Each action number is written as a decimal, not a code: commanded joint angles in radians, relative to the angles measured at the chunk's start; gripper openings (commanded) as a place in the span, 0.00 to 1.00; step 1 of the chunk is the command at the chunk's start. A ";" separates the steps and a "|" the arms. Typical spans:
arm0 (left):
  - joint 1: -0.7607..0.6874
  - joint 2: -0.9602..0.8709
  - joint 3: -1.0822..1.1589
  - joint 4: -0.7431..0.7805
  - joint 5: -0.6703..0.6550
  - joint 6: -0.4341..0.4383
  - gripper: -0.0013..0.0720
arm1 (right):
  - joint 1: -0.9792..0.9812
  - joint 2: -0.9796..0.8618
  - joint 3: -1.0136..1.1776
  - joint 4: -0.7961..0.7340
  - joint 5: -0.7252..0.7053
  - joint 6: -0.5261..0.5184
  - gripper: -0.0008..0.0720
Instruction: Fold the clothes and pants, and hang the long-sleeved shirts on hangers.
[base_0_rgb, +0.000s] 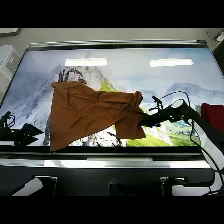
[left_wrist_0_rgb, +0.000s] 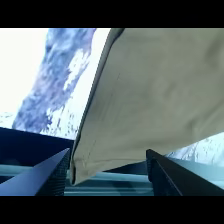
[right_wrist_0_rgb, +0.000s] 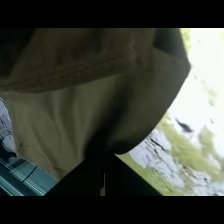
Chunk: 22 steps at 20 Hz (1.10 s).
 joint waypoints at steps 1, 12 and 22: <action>0.038 0.009 -0.125 -0.012 0.010 0.061 0.78 | 0.001 0.001 0.000 0.009 0.022 0.000 0.06; -0.053 -0.022 -0.209 -0.016 0.018 0.048 0.78 | 0.001 0.001 0.000 0.019 0.019 0.000 0.06; -0.156 -0.063 -0.195 -0.148 0.113 0.042 0.04 | 0.001 0.081 0.001 0.026 -0.005 -0.001 0.06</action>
